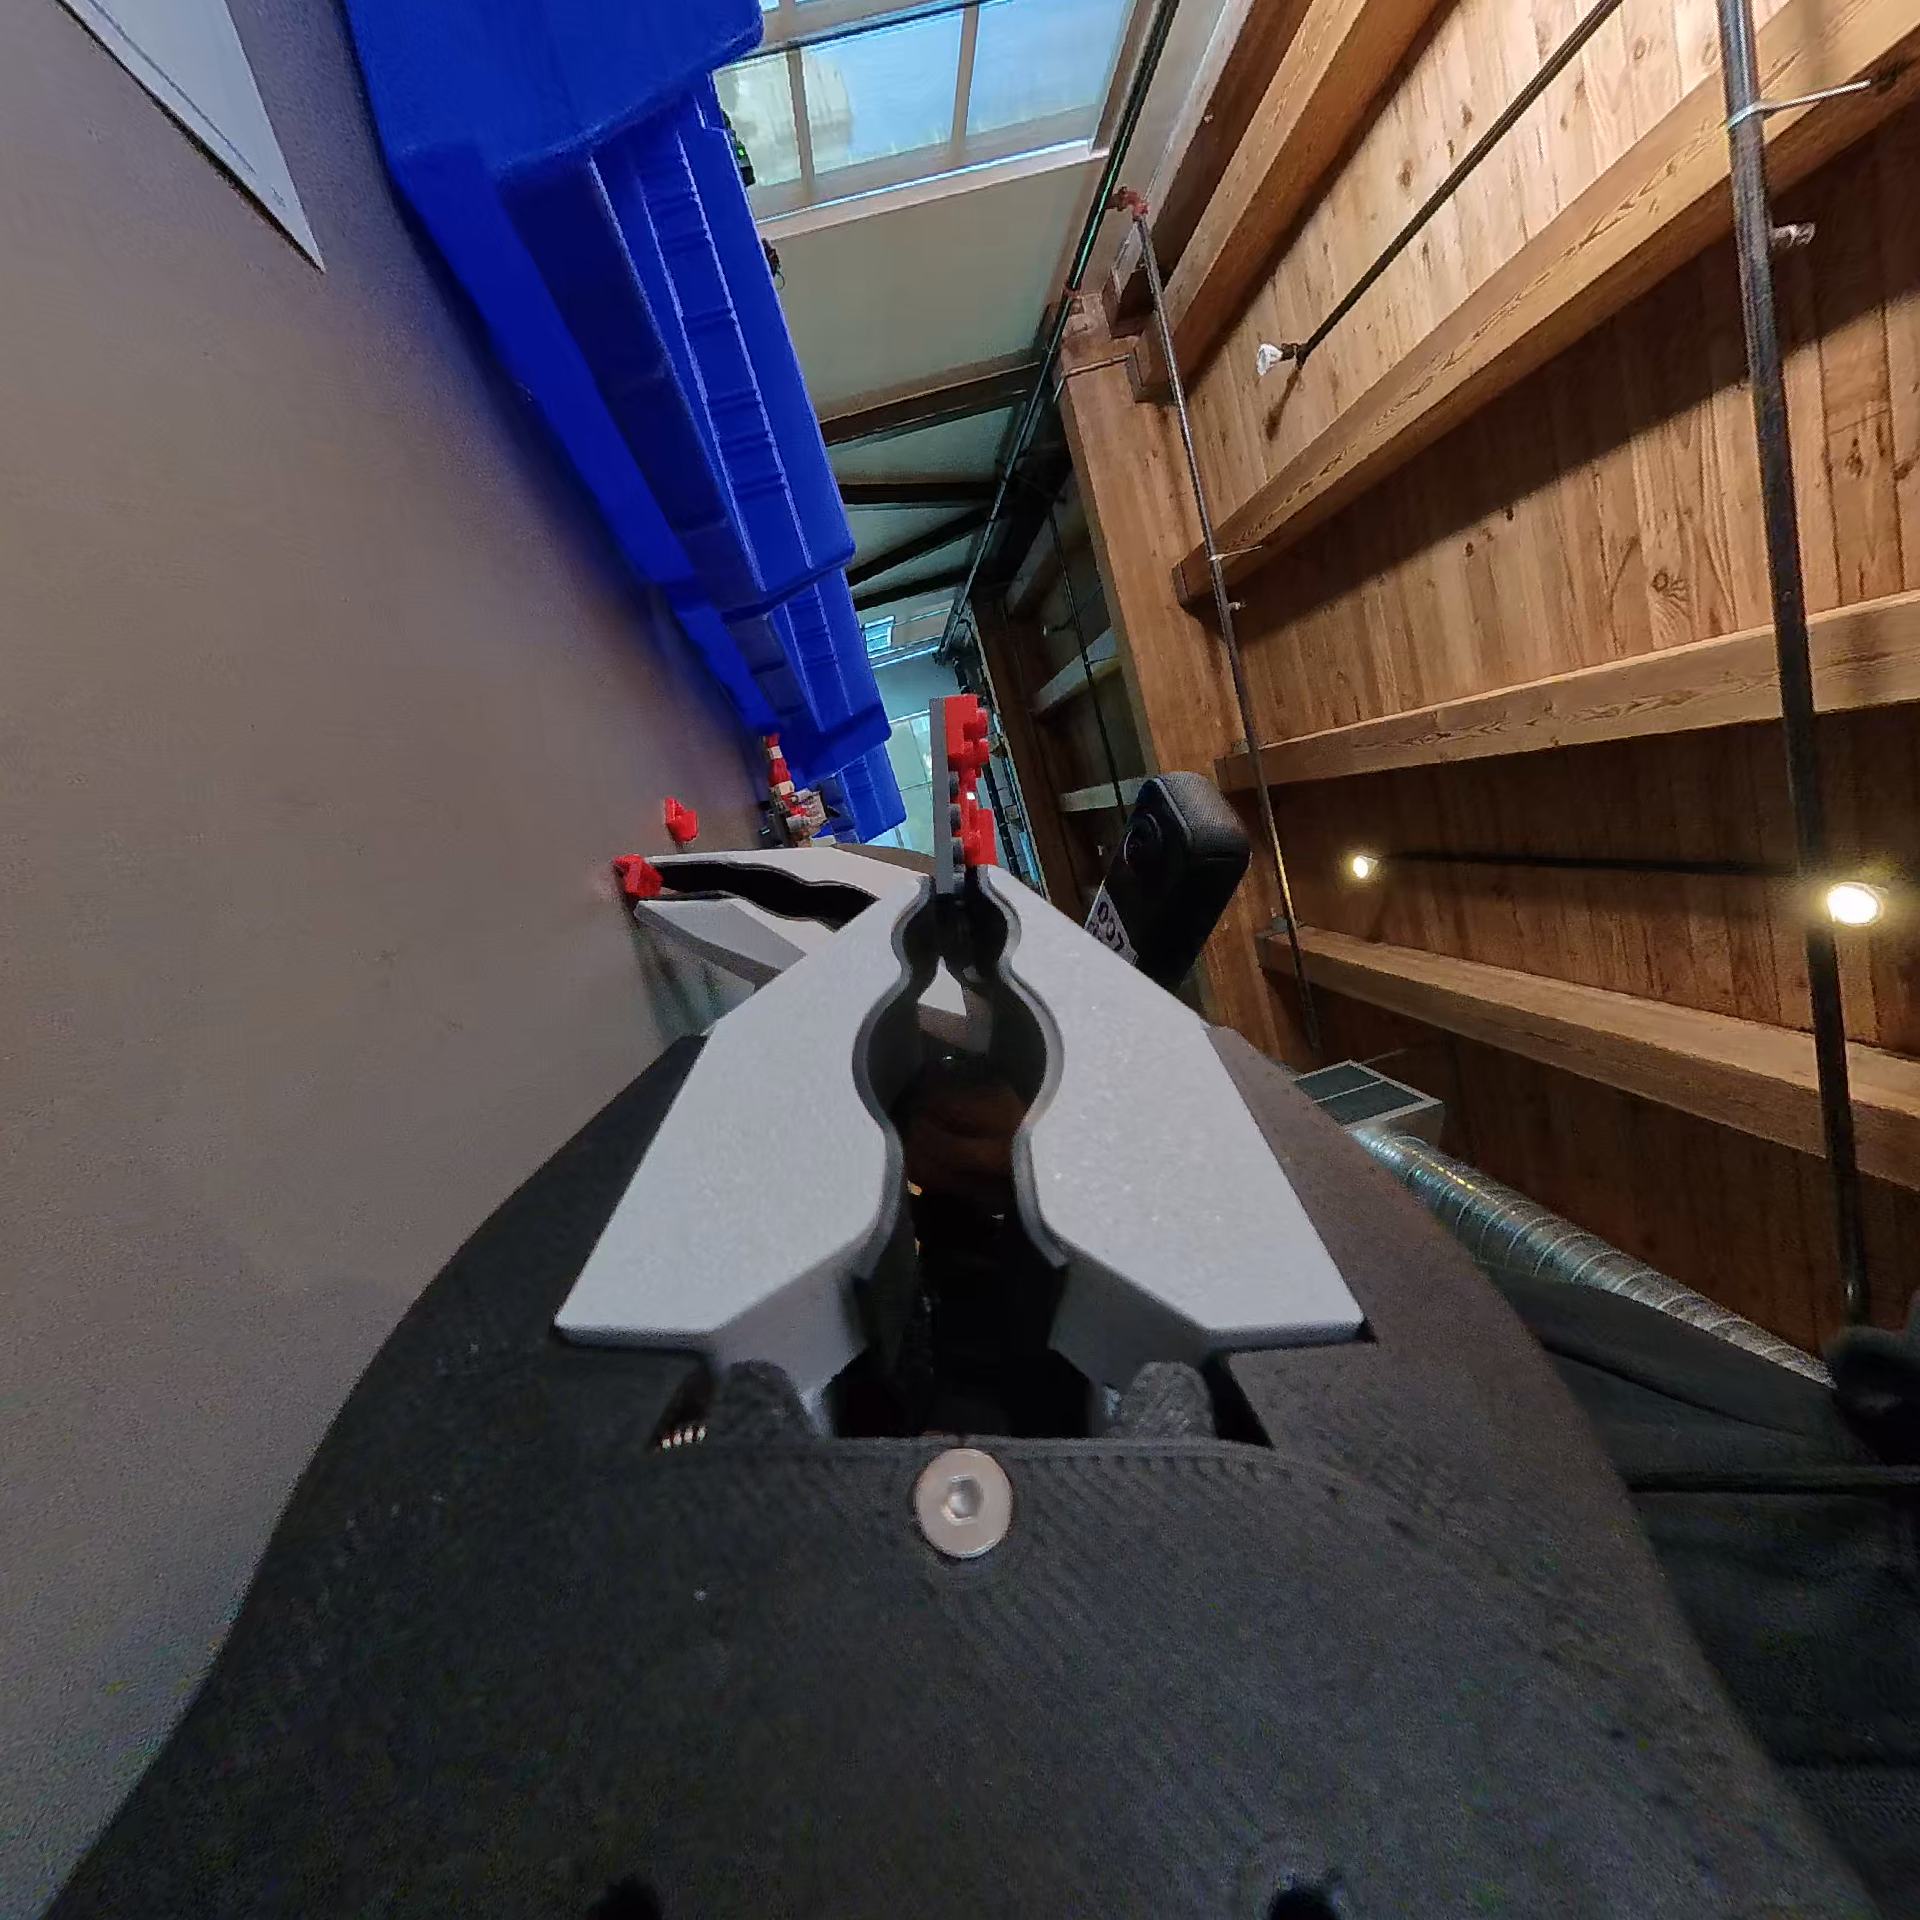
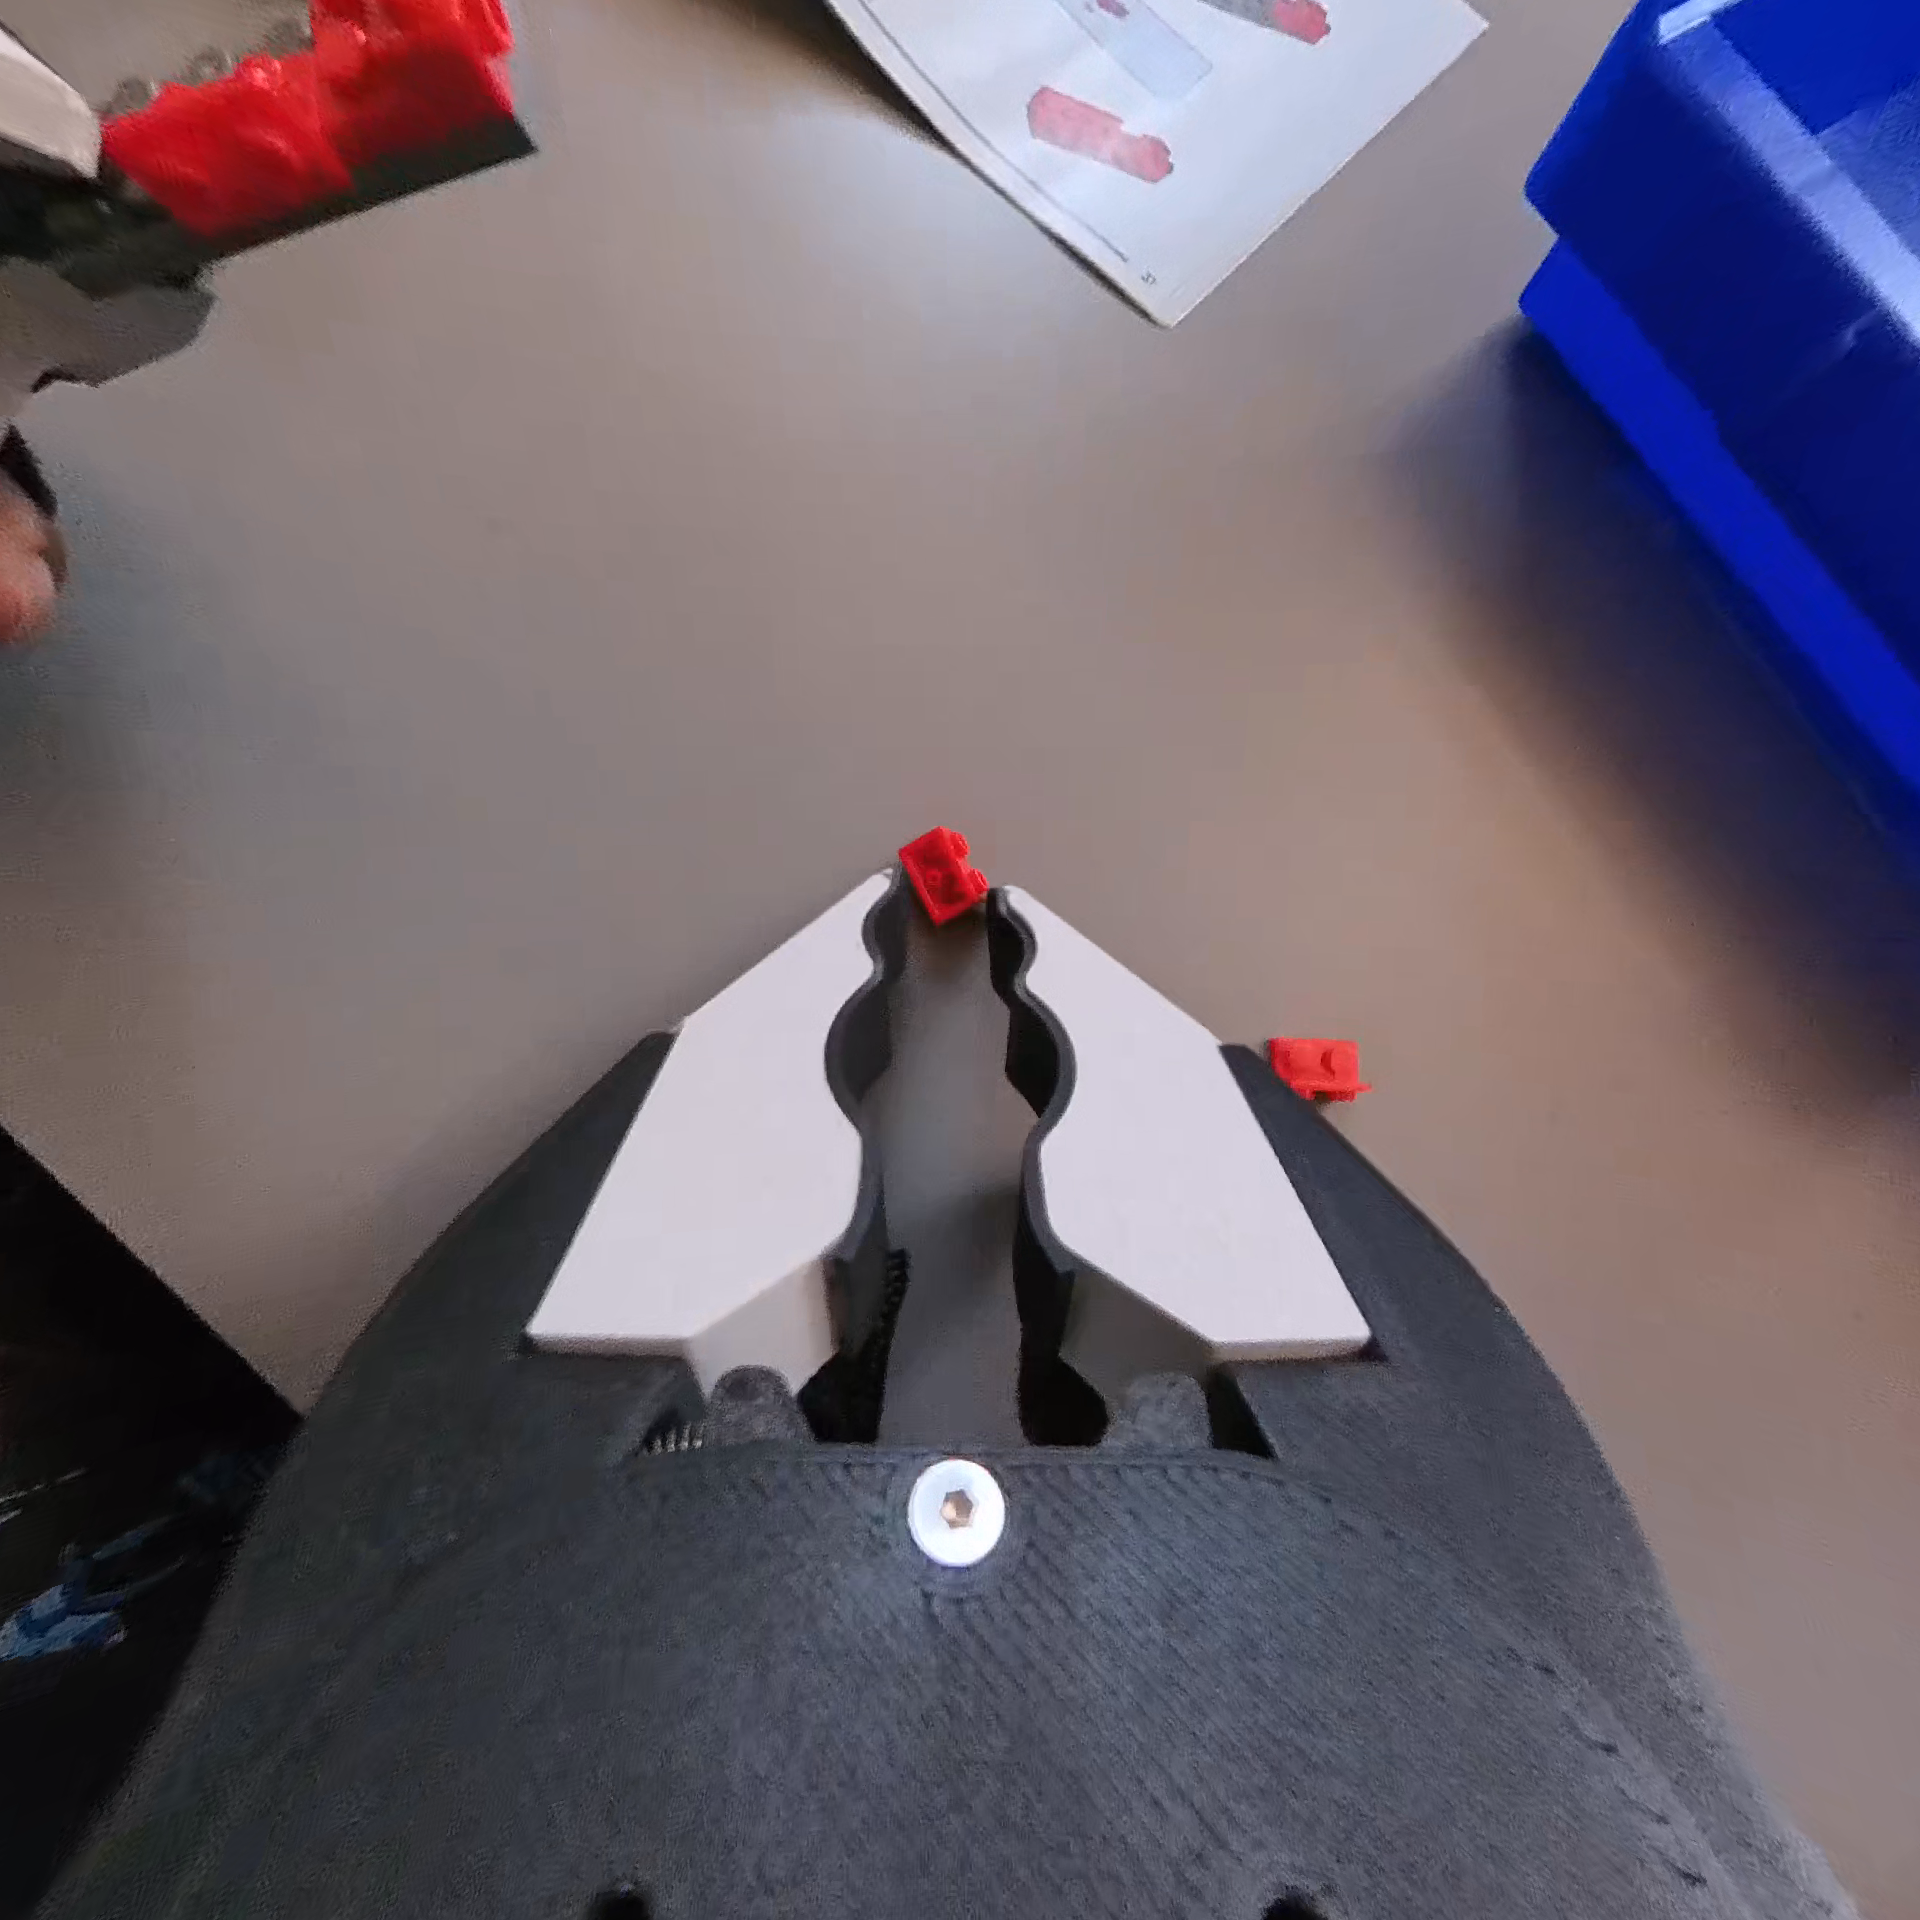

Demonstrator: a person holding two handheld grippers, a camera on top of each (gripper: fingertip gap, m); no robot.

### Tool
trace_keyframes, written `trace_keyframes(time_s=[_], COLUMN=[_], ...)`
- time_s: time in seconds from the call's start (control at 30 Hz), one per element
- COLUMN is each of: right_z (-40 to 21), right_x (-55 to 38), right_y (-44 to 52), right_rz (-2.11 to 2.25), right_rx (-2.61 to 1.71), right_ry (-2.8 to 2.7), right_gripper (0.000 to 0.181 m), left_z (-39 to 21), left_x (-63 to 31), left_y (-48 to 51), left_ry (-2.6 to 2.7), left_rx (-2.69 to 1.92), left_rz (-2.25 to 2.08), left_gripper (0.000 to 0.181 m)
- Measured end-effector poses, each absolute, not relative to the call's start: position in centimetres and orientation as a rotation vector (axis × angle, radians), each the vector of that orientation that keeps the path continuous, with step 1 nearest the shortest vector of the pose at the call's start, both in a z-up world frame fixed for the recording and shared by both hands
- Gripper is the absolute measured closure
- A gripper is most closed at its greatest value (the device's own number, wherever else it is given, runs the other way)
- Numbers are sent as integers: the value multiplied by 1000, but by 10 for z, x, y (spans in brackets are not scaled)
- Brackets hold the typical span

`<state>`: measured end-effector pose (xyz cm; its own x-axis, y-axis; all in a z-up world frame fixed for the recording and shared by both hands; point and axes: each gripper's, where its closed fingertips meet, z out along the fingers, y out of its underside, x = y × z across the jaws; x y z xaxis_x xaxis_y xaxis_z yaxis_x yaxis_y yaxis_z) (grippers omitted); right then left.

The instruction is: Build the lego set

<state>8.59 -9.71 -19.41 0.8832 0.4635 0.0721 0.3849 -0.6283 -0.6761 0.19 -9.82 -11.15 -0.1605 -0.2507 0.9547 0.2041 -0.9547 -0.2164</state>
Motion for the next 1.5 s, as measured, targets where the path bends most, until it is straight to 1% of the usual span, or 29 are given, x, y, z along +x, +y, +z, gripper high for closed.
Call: trace_keyframes(time_s=[0.07, 0.23, 0.3, 0.6, 1.0, 1.1, 1.23, 1.43, 1.5], right_z=[-186, -141, -134, -159, -192, -195, -196, -181, -177], right_x=[83, 74, 74, 89, 69, 63, 60, 66, 69], right_y=[-92, -80, -78, -73, -43, -45, -45, -53, -59], right_rz=[148, 181, 200, 194, 287, 316, 315, 352, 397], right_rx=[-2264, -2045, -2020, -2130, -2189, -2190, -2185, -2142, -2108], right_ry=[-626, -661, -674, -724, -1073, -1120, -1116, -1049, -1064], right_gripper=[167, 157, 154, 154, 149, 150, 162, 160, 155], left_z=[-112, -112, -114, -125, -122, -122, -122, -121, -121], left_x=[2, 1, 1, -17, -21, -21, -22, -22, -22], left_y=[-98, -96, -94, -73, -71, -70, -70, -69, -69], left_ry=[48, 36, 26, -2, -30, -37, -42, -46, -44], left_rx=[-1811, -1814, -1826, -1901, -1874, -1871, -1866, -1861, -1859], left_rz=[-2192, -2190, -2180, -1952, -2027, -2034, -2042, -2049, -2053], left_gripper=[177, 177, 177, 177, 177, 177, 177, 177, 177])
